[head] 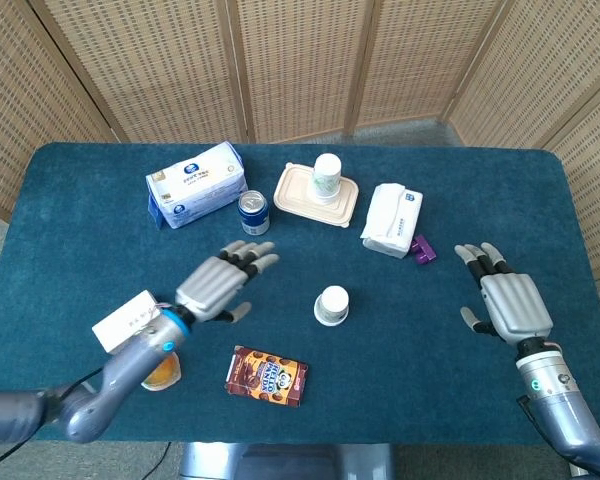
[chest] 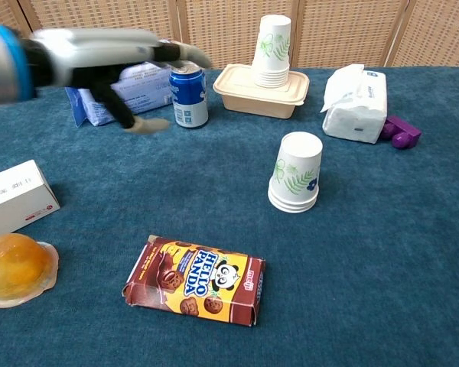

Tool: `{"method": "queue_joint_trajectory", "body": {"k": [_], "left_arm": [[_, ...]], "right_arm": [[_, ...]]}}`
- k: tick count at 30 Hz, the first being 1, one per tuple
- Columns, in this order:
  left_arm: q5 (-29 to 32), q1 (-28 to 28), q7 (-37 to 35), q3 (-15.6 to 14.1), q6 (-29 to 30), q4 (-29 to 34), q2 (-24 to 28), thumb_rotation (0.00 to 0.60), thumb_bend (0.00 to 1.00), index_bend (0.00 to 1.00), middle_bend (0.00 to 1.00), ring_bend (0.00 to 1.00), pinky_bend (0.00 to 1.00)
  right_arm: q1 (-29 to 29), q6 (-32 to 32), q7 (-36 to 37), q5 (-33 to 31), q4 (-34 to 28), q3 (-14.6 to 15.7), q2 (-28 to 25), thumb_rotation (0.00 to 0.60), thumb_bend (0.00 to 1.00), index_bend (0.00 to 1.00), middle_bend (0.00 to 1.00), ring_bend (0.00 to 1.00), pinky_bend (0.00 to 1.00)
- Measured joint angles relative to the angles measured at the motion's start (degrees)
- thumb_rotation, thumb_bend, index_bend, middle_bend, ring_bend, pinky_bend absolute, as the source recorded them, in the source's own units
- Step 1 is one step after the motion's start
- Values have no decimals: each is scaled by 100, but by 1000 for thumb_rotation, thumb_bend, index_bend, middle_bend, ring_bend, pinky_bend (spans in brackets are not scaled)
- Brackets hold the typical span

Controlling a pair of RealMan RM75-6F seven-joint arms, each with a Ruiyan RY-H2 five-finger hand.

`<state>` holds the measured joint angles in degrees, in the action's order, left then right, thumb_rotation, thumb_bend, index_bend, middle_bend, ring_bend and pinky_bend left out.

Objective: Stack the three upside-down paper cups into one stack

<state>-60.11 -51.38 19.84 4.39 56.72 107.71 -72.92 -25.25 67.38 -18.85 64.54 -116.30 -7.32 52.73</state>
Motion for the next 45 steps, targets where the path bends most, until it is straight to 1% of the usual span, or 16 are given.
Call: {"method": "queue_joint_trajectory", "body": {"k": [6, 13, 16, 19, 21, 24, 26, 31, 39, 45], "left_arm": [[-547, 817, -217, -387, 800, 462, 704, 600, 456, 15, 0, 0, 73], [-1105, 1820, -675, -791, 1711, 664, 1192, 600, 455, 25, 0, 0, 73], [-1319, 2222, -866, -936, 2060, 684, 1359, 600, 455, 27, 0, 0, 72], [-1533, 2577, -1017, -1049, 2360, 692, 1504, 600, 456, 26, 0, 0, 72], [-1657, 2797, -1112, -1102, 2549, 689, 1579, 600, 456, 26, 0, 0, 72], [-1812, 3077, -1223, -1155, 2769, 664, 1662, 600, 455, 26, 0, 0, 72], [-1858, 3227, -1284, -1175, 2872, 644, 1703, 600, 455, 26, 0, 0, 72], [-1972, 3544, -1458, -1177, 2998, 549, 1771, 600, 455, 27, 0, 0, 71], [-2211, 3724, -1520, -1046, 2976, 516, 1759, 600, 455, 27, 0, 0, 70], [-2268, 3850, -1506, -946, 2975, 565, 1807, 600, 456, 27, 0, 0, 70]], "right_arm": [[109, 211, -80, 104, 55, 40, 71, 600, 365, 31, 115, 0, 402], [296, 596, -199, 252, 218, 84, 247, 600, 364, 28, 109, 0, 343], [378, 732, -237, 318, 364, 102, 357, 600, 362, 22, 101, 0, 264], [436, 789, -264, 346, 503, 117, 451, 600, 361, 16, 96, 0, 152], [475, 842, -307, 357, 588, 127, 500, 600, 362, 10, 94, 0, 114], [535, 943, -429, 329, 677, 139, 567, 600, 361, 0, 63, 0, 25], [572, 966, -500, 219, 685, 141, 597, 600, 362, 0, 36, 0, 0], [702, 1034, -516, 32, 726, 129, 653, 600, 360, 0, 28, 0, 0], [837, 1146, -425, 119, 783, 127, 680, 600, 361, 0, 26, 0, 0], [880, 1148, -307, 210, 827, 104, 665, 600, 361, 0, 25, 0, 0]]}}
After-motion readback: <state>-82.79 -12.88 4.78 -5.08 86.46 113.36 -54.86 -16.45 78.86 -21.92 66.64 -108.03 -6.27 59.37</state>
